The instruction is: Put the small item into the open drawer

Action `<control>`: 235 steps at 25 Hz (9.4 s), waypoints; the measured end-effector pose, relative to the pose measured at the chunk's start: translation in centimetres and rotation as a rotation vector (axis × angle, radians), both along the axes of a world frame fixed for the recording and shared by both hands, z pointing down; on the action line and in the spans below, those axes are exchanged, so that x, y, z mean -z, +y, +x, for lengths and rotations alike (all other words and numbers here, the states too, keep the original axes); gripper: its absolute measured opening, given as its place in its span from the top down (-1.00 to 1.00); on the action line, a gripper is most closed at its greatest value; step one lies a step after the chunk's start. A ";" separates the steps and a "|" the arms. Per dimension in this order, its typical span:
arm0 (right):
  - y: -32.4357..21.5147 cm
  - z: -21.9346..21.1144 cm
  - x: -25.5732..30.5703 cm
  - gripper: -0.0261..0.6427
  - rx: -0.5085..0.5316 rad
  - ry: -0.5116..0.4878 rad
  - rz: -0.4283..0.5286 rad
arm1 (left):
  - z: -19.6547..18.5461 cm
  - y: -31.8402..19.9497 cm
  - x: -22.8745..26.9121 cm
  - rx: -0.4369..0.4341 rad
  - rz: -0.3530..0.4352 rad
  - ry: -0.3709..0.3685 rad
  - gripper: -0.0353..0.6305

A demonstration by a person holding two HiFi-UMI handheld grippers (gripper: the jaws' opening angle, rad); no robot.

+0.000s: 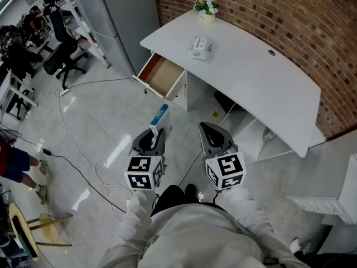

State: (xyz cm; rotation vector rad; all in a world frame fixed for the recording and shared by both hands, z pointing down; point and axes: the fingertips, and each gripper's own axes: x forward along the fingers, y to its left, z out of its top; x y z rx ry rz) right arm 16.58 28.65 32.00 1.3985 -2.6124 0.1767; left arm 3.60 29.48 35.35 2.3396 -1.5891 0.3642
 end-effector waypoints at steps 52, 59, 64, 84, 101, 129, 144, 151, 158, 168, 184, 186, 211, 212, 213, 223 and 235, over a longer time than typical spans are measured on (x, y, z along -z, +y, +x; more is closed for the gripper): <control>-28.7 -9.8 -1.9 0.84 -0.217 0.009 -0.044 | -12.3 -30.0 -5.4 -0.073 -0.109 0.013 0.60; -30.8 -11.4 -2.1 0.84 -0.196 -0.006 -0.052 | -13.0 -32.4 -6.7 -0.099 -0.128 0.018 0.60; -31.9 -12.5 -2.6 0.84 -0.172 -0.001 -0.062 | -13.1 -33.7 -7.8 -0.108 -0.137 0.014 0.60; -38.0 -12.8 -6.8 0.84 -0.118 0.020 -0.115 | -11.5 -39.2 -15.6 -0.112 -0.257 -0.035 0.60; -42.9 -13.0 -12.3 0.84 -0.056 0.061 -0.189 | -9.2 -42.8 -24.3 -0.147 -0.396 -0.099 0.60; -45.4 -11.9 -15.2 0.84 -0.058 0.075 -0.241 | -4.9 -46.2 -34.7 -0.254 -0.552 -0.286 0.60; -46.2 -11.6 -15.9 0.84 -0.066 0.073 -0.248 | -4.2 -45.4 -39.3 -0.341 -0.625 -0.408 0.60; -46.4 -11.5 -15.9 0.84 -0.069 0.078 -0.250 | -3.7 -45.6 -40.6 -0.360 -0.656 -0.418 0.60; -46.7 -11.6 -16.1 0.84 -0.086 0.065 -0.260 | -3.5 -45.7 -41.5 -0.375 -0.679 -0.433 0.60; -46.8 -11.7 -16.0 0.84 -0.092 0.067 -0.262 | -3.1 -45.6 -42.0 -0.401 -0.706 -0.418 0.54; -46.7 -12.1 -15.4 0.84 -0.088 0.065 -0.256 | -3.3 -45.4 -38.8 -0.362 -0.658 -0.337 0.38; -46.7 -12.2 -15.2 0.84 -0.085 0.065 -0.250 | -3.4 -45.6 -38.1 -0.345 -0.640 -0.329 0.38; -44.0 -12.0 -11.7 0.84 -0.122 0.032 -0.204 | -6.2 -46.6 -20.6 -0.200 -0.286 -0.203 0.70; -43.8 -12.0 -11.4 0.84 -0.122 0.032 -0.201 | -6.2 -46.4 -19.9 -0.200 -0.275 -0.198 0.71; -43.6 -12.1 -11.2 0.84 -0.121 0.033 -0.197 | -6.2 -46.2 -19.2 -0.198 -0.265 -0.189 0.71; -41.6 -11.6 -8.5 0.84 -0.127 0.034 -0.147 | -6.7 -43.8 -11.7 -0.173 -0.143 -0.107 0.76; -38.9 -11.0 -6.6 0.84 -0.139 0.034 -0.115 | -8.3 -40.6 -5.9 -0.123 -0.033 -0.009 0.82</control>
